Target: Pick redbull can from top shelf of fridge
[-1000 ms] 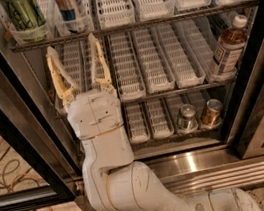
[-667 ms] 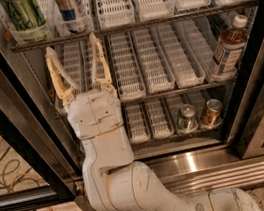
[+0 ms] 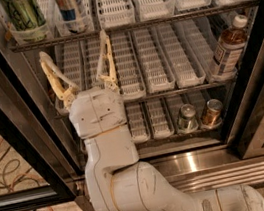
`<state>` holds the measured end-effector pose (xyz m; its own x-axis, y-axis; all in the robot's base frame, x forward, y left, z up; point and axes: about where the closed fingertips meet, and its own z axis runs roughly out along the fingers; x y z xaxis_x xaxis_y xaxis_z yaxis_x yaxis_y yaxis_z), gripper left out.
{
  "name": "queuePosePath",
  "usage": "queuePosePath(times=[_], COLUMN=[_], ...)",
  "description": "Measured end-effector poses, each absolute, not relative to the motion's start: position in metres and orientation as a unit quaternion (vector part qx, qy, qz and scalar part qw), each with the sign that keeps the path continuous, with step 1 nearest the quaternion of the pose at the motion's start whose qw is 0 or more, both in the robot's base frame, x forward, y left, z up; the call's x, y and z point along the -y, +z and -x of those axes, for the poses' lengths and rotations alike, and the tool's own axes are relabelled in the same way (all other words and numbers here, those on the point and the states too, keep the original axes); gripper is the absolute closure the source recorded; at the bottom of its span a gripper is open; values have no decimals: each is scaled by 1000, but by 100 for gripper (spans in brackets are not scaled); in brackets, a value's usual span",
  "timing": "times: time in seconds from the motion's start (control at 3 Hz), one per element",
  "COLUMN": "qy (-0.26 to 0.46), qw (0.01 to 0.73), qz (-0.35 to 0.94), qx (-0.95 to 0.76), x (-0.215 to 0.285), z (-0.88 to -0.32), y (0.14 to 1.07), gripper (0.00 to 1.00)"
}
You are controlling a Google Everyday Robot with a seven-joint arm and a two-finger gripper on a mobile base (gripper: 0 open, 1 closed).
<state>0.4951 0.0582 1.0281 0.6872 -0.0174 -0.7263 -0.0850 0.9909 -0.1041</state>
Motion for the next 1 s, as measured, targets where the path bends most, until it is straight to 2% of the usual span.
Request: queuePosePath(times=[1.0], qy=[28], qw=[898], qz=[100], qx=[-427], x=[-75], z=[-509], y=[1031], gripper=[27])
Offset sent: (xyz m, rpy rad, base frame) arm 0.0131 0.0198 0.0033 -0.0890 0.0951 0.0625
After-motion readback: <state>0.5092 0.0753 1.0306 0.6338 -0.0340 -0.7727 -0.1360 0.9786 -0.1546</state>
